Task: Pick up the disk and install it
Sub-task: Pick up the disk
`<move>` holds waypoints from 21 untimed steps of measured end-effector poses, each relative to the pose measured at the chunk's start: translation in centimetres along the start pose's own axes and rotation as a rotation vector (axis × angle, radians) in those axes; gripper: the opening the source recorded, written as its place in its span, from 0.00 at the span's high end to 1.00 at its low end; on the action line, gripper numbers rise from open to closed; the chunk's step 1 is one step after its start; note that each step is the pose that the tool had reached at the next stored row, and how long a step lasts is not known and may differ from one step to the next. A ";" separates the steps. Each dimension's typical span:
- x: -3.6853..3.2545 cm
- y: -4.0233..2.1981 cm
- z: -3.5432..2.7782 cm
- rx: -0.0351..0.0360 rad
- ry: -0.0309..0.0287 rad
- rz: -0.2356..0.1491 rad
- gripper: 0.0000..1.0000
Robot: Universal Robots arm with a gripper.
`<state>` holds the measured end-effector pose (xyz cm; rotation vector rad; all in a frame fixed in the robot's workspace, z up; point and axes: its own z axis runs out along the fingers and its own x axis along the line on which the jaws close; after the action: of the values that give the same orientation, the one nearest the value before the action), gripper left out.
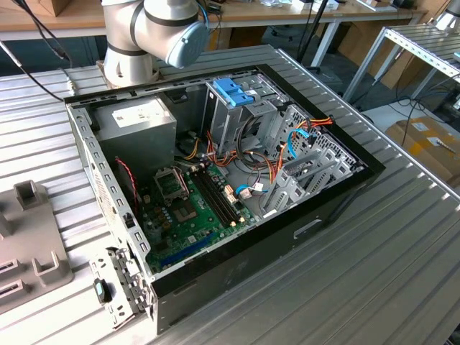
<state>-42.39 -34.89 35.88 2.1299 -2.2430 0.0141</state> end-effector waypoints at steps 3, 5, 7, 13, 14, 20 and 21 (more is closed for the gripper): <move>-0.25 0.02 0.01 0.0000 -0.0100 -0.002 0.89; -0.29 0.02 0.06 0.0022 -0.0187 -0.004 0.89; -0.28 0.06 0.21 0.0072 -0.0219 -0.008 0.89; -0.29 0.18 0.38 0.0092 -0.0359 -0.011 0.89; -0.29 0.18 0.37 0.0091 -0.0363 -0.012 0.89; -0.31 0.23 0.88 0.0087 -0.0789 -0.013 0.89; -0.31 0.27 1.03 0.0087 -0.0789 -0.013 0.89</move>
<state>-42.67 -34.61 34.85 2.1863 -2.2757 -0.0618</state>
